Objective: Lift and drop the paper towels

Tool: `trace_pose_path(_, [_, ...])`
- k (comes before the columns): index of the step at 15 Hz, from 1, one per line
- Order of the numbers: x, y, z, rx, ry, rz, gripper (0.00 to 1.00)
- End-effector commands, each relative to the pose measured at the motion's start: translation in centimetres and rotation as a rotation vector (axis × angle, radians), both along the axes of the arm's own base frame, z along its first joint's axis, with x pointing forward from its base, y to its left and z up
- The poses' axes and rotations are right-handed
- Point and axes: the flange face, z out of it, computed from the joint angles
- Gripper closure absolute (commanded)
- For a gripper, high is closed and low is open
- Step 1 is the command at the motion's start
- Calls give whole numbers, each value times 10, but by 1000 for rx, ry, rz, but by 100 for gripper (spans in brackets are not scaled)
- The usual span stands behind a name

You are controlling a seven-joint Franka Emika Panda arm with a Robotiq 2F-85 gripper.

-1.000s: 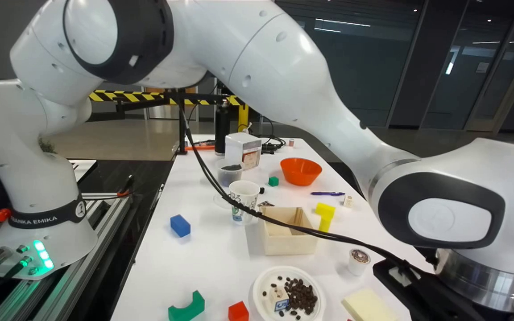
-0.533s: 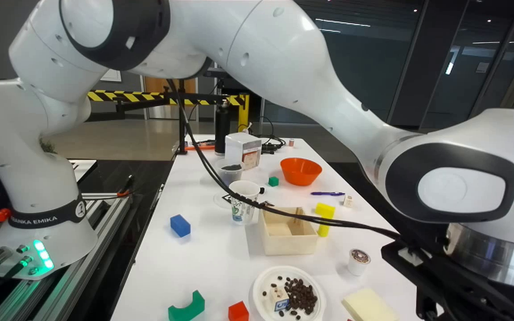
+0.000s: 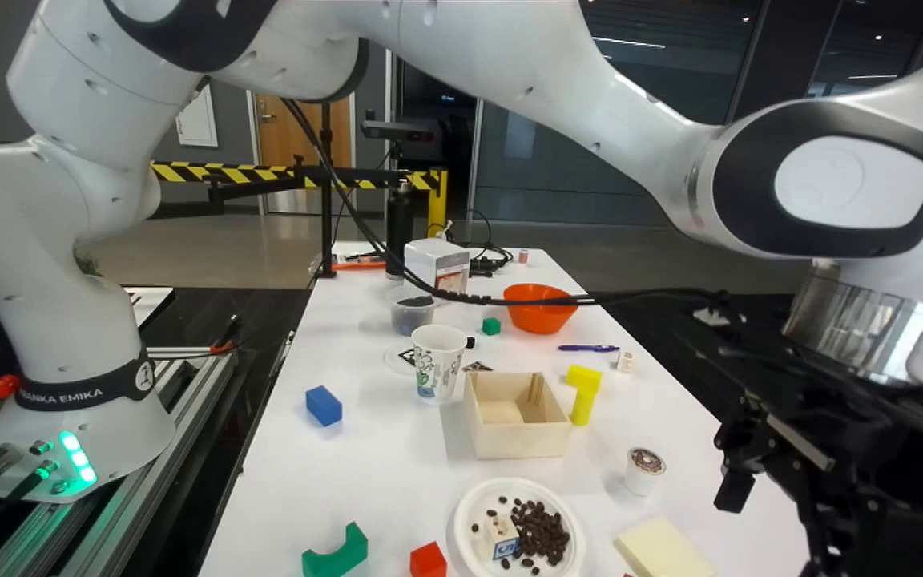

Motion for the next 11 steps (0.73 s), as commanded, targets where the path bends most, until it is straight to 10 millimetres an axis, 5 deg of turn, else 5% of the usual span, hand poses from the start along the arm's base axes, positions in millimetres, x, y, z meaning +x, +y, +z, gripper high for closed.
trace_pose_path(1, [-5, 22, 23, 10, 41, -177, 0])
trace_pose_path(11, [0, 25, 17, 2, 41, -166, 0])
